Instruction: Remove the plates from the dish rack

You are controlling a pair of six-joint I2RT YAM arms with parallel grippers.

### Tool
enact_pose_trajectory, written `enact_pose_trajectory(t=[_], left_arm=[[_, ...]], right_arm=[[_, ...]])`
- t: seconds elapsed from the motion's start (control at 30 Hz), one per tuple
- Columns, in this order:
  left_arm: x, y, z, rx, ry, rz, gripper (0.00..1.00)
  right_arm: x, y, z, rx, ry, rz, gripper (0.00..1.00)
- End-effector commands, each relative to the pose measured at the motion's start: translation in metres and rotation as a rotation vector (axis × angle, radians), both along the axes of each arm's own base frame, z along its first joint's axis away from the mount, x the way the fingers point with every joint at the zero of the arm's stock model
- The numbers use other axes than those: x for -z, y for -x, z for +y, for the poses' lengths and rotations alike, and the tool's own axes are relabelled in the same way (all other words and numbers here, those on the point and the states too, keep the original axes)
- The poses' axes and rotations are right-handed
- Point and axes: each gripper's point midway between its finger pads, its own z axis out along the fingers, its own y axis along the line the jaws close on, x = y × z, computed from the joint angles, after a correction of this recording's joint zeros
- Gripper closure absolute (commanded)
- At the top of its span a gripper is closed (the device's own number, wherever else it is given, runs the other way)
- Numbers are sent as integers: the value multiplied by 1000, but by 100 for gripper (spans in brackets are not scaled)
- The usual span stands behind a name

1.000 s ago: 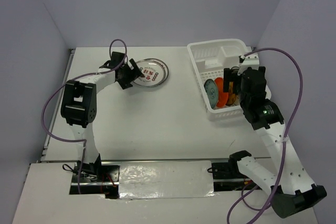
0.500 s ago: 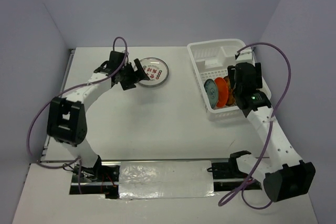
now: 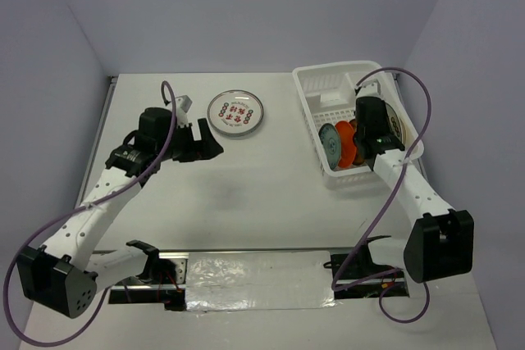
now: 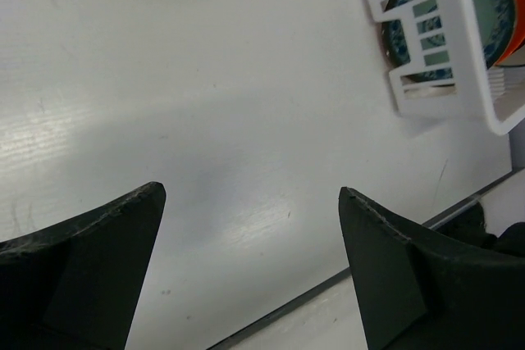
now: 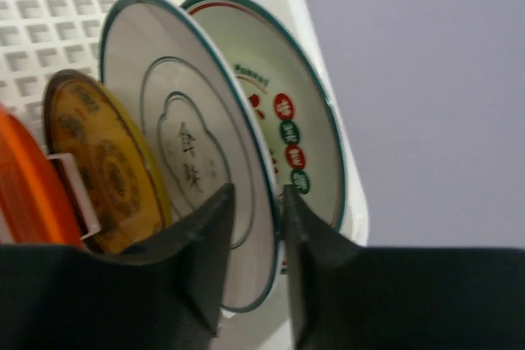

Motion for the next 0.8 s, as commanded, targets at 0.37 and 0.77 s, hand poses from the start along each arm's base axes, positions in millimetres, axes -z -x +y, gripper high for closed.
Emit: enact_pose_trajectory(t=[0.37, 0.77], left_arm=[[29, 26, 7, 103, -86, 21, 1], [15, 24, 7, 74, -59, -13, 1]], right_arm=[[-27, 1, -13, 56, 55, -126, 100], [-119, 23, -7, 67, 223, -314, 100]])
